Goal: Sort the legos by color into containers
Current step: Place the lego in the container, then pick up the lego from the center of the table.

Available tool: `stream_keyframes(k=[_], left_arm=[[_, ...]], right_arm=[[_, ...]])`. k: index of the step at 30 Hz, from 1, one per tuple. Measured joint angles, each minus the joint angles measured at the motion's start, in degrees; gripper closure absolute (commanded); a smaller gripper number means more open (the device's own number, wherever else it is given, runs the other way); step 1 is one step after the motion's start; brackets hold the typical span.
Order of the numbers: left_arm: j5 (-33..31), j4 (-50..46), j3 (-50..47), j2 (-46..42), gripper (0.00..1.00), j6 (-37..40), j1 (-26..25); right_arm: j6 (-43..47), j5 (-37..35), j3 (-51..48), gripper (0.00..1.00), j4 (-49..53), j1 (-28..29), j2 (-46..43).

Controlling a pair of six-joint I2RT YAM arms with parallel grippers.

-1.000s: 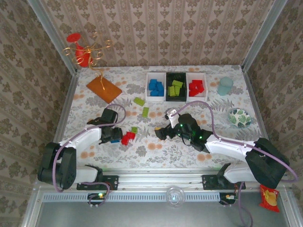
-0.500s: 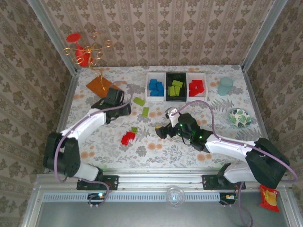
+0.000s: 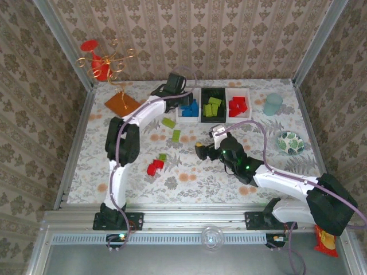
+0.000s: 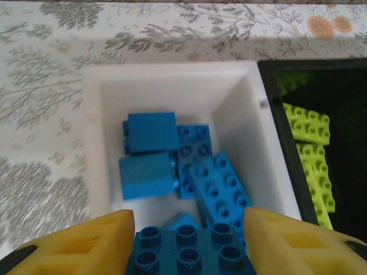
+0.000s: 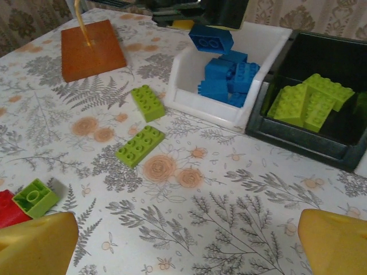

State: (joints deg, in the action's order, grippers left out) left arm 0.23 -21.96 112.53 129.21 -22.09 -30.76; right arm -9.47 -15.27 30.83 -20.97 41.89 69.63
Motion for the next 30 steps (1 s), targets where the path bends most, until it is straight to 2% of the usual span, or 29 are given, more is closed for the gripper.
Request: stream_keyframes(k=[5,10,13,17,22,26,30], left_arm=[[2.8,-5.6,13.2,8.5,0.38,0.4,0.1],[4.7,-7.0,12.1,6.7,0.31,0.9,0.0],[5.6,-4.2,0.0,-1.4,0.3,0.9,0.0],[5.8,2.3,-23.4,-19.3,0.29,1.0,0.0],[5.3,6.6,-44.4,-37.4,0.29,1.6,0.1],[5.2,4.7,-54.7,-43.3,0.26,2.6,0.0],[5.0,-0.9,-59.0,-44.0,0.24,3.9,-1.2]], right_arm=[[-0.8,-2.1,-0.6,0.0,0.6,-0.5,-0.2],[-1.2,-2.8,-0.9,0.0,0.6,-1.1,-0.9],[-1.2,-2.8,-1.0,0.0,0.6,-1.1,-1.0],[-1.2,-2.8,-1.0,0.0,0.6,-1.1,-1.0],[-1.4,-2.7,-1.0,0.0,0.6,-1.1,-1.0],[-1.4,-2.7,-1.0,0.0,0.6,-1.1,-0.7],[-1.4,-2.7,-1.0,0.0,0.6,-1.1,0.3]])
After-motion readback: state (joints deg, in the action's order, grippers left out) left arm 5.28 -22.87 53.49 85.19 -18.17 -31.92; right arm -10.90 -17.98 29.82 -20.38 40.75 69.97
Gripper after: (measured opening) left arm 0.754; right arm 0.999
